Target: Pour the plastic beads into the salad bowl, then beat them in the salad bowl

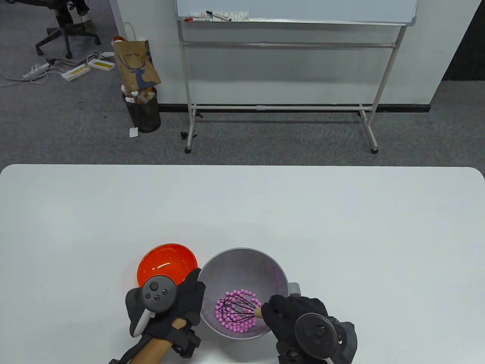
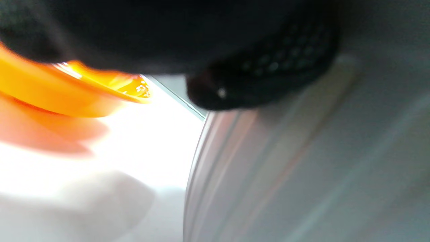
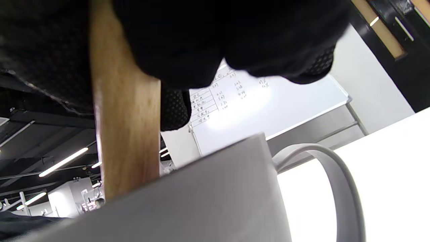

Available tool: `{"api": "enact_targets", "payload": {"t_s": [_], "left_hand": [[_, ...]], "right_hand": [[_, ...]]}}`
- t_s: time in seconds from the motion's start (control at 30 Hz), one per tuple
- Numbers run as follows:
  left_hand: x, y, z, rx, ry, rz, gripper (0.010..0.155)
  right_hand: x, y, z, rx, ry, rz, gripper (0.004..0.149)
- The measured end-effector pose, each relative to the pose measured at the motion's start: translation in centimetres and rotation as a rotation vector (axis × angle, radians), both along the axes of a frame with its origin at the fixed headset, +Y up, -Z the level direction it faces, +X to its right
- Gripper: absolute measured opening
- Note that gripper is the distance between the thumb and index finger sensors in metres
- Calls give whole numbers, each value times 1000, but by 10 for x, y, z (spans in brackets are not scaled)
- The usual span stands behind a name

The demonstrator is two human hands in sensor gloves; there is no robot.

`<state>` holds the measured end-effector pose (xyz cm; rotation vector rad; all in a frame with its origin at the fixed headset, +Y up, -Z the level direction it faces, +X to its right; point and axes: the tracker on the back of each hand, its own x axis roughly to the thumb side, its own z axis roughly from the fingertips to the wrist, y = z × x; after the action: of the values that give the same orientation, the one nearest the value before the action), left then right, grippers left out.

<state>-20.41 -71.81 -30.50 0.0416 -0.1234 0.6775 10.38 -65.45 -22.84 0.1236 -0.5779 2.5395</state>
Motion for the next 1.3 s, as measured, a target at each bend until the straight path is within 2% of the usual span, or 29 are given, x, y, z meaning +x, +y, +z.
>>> {"api": "enact_targets", "payload": {"t_s": [0.2, 0.27, 0.53, 0.67, 0.77, 0.93, 1.07, 1.3], "left_hand": [[0, 0, 0, 0, 1, 1, 55], [0, 0, 0, 0, 1, 2, 55], [0, 0, 0, -1, 3, 3, 55], [0, 0, 0, -1, 4, 0, 55], [0, 0, 0, -1, 4, -3, 55], [0, 0, 0, -1, 6, -4, 55], [0, 0, 0, 0, 3, -3, 55], [0, 0, 0, 0, 3, -1, 55]], "right_hand": [[-4, -3, 0, 63, -41, 55, 44], [-5, 0, 2, 116, -76, 123, 43], [-4, 12, 12, 159, -111, 217, 43], [-6, 20, 17, 127, -68, 220, 42], [-5, 21, 15, 69, -24, 147, 42], [-1, 6, 3, -30, 9, -22, 43], [-1, -4, -4, -9, -37, 0, 43], [-5, 1, -1, 93, -95, 119, 43]]}}
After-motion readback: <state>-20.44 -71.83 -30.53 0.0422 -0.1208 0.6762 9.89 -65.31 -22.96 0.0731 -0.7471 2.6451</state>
